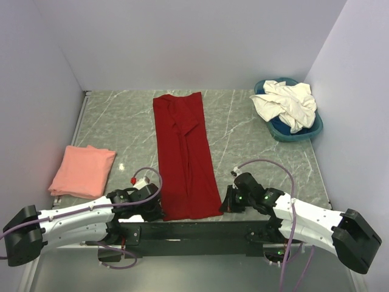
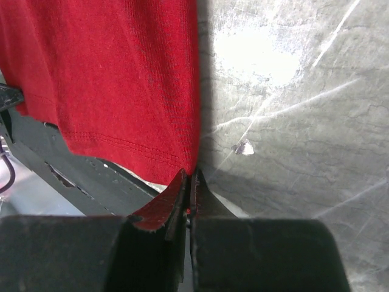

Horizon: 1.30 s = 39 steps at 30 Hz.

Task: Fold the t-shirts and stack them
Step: Fold the tshirt

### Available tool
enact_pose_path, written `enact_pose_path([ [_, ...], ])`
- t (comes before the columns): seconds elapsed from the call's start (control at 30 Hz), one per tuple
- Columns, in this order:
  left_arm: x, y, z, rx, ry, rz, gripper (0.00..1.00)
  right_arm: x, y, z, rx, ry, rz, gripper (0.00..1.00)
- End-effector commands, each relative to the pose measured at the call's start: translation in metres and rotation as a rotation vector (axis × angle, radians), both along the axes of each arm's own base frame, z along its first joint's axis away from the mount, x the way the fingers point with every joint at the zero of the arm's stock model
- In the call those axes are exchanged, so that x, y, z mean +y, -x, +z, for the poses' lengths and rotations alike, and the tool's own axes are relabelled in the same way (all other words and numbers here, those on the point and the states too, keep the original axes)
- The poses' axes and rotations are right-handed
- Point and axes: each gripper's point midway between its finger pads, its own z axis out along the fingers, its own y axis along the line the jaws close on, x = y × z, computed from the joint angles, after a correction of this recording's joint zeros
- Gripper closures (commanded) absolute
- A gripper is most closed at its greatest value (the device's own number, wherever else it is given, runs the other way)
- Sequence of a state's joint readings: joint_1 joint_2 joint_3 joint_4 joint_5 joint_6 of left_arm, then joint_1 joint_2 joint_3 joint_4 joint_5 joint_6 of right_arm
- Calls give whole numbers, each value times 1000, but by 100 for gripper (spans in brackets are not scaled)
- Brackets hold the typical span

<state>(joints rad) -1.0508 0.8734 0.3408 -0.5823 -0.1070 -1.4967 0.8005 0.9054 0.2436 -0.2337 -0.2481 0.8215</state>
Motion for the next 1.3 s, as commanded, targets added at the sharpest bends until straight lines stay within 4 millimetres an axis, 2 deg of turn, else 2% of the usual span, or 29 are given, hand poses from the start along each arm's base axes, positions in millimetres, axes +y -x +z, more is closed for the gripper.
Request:
enact_pose_path([
  [0.0,17,13,-22,41,-84,-38,76,1,-3,6,-16,12,13,100],
  [0.1,14,14,-23,48,-77,-48,86,3,-2,7,-12,5,23,100],
  [0.13,12,15,-22,50,-74,-50,92,4,-3,8,-14,3,23,100],
  [0.23,7,15,-15,41,-57,-69,99,6,-4,14,-27,-6,37,100],
  [0.37,4,16,-4,28,-40,-101,99,8,-2,22,-54,-7,56,100],
  [0.57,6,22,7,30,-41,-138,99,18,11,36,-115,50,114,100],
  [0.7,7,11,21,-26,-60,-141,99,18,0,41,-159,80,86,100],
  [0.8,0,-6,37,-107,-57,-144,100,21,-14,55,-210,107,72,100],
  [0.83,-5,-13,44,-127,-57,-144,99,25,-22,65,-229,110,65,100],
  [0.9,-5,-32,51,-172,-72,-144,100,26,-37,70,-243,123,51,100],
  [0.93,-10,-43,58,-192,-71,-140,100,33,-47,83,-265,97,44,100],
  [1.0,-6,-68,66,-232,-79,-135,100,33,-67,89,-267,85,22,100],
  [1.03,-12,-83,73,-256,-63,-126,100,36,-79,98,-280,68,7,100],
  [1.1,-6,-109,81,-295,-66,-103,100,34,-102,104,-290,70,-28,100],
  [1.13,-9,-123,88,-314,-66,-91,100,39,-115,118,-317,54,-43,100],
  [1.17,-1,-138,91,-333,-83,-65,100,40,-124,123,-333,52,-47,100],
  [1.2,0,-147,94,-340,-85,-53,100,38,-136,120,-317,64,-70,100],
  [1.23,-2,-159,97,-341,-91,-45,100,43,-151,134,-346,42,-83,100],
  [1.27,4,-174,101,-358,-92,-15,100,44,-160,137,-349,43,-95,100],
])
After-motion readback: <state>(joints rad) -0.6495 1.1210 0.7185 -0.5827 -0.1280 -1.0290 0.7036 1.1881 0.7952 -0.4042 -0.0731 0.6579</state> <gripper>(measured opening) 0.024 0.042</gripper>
